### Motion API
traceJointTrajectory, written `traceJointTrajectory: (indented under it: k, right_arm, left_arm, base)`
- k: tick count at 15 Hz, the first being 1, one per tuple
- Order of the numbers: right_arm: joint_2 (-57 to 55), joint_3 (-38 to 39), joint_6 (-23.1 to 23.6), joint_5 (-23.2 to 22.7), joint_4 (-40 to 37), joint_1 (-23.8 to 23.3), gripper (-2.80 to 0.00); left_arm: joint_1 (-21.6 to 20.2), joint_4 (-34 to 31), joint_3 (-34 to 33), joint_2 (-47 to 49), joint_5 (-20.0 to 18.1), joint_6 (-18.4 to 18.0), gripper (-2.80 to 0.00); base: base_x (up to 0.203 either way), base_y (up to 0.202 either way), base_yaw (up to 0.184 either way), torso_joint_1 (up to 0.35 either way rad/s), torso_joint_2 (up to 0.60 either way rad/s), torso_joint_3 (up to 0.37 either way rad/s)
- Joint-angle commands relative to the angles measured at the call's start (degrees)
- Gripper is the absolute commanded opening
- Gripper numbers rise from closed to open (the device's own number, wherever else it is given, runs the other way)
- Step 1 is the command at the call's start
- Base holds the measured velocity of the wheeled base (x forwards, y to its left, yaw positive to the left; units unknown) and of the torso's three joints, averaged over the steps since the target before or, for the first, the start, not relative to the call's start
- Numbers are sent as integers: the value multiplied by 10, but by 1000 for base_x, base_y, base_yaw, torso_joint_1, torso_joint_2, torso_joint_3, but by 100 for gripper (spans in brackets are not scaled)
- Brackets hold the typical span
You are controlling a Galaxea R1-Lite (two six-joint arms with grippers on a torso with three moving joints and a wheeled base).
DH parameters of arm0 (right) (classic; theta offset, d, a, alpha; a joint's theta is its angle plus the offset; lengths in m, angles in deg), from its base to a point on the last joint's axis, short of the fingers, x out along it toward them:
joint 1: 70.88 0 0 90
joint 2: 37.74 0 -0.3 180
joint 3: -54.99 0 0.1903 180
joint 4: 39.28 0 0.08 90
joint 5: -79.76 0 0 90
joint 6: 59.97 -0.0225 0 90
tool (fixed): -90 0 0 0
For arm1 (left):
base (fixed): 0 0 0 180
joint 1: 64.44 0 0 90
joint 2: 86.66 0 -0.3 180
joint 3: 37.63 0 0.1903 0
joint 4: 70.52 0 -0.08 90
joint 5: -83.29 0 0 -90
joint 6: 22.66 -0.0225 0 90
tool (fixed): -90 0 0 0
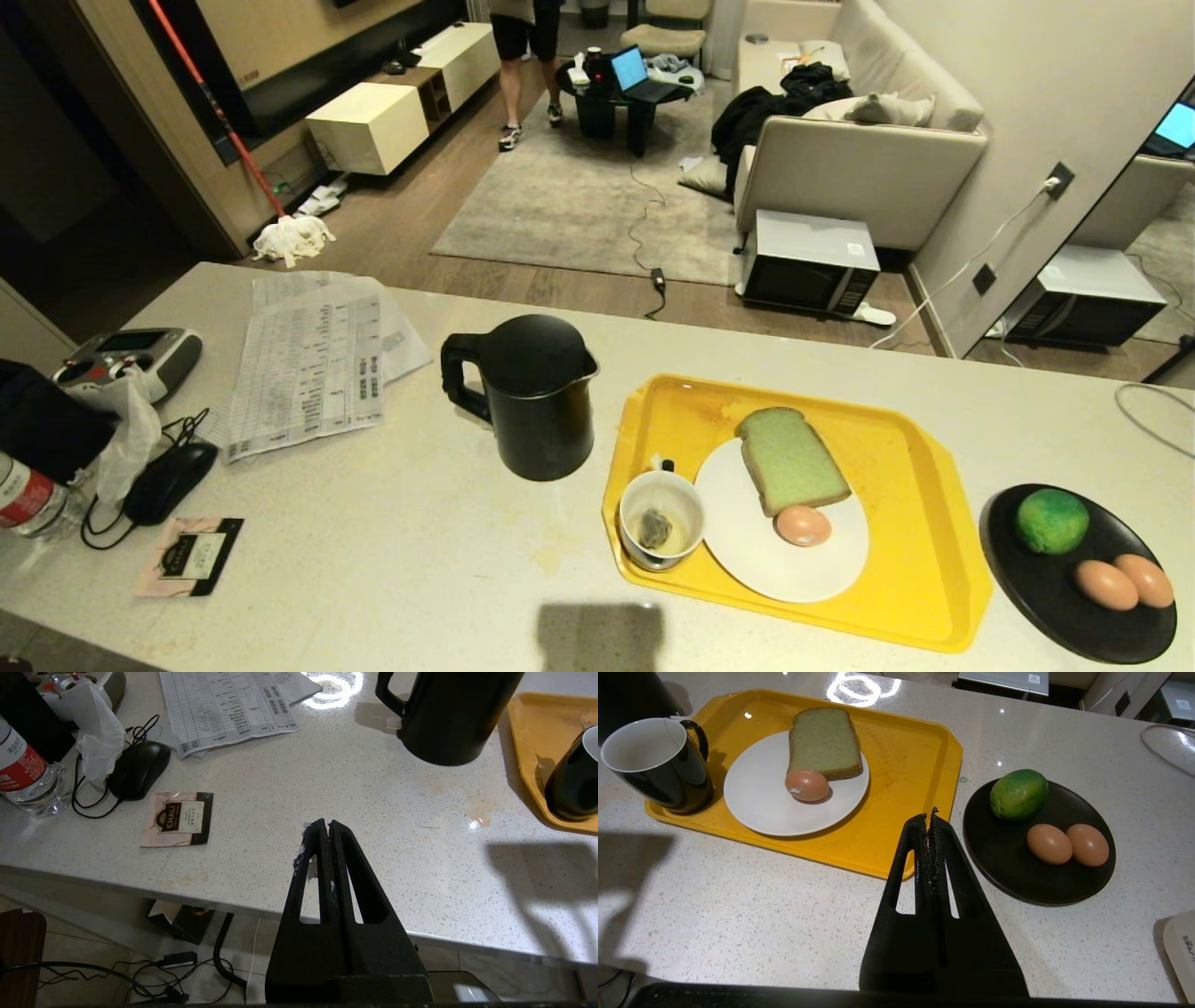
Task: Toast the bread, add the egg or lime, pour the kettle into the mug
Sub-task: Pick up the kettle
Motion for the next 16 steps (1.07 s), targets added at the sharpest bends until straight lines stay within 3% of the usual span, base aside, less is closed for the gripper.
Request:
traceJointTrajectory:
  k: [1, 16]
  right_arm:
    - [0, 1, 0, 0, 0, 0, -280]
    - [0, 1, 0, -1, -1, 0, -280]
  left_arm:
    - [0, 0, 0, 0, 0, 0, -280]
    - [0, 0, 0, 0, 0, 0, -280]
  base:
    - [0, 0, 0, 0, 0, 0]
    - [0, 0, 0, 0, 0, 0]
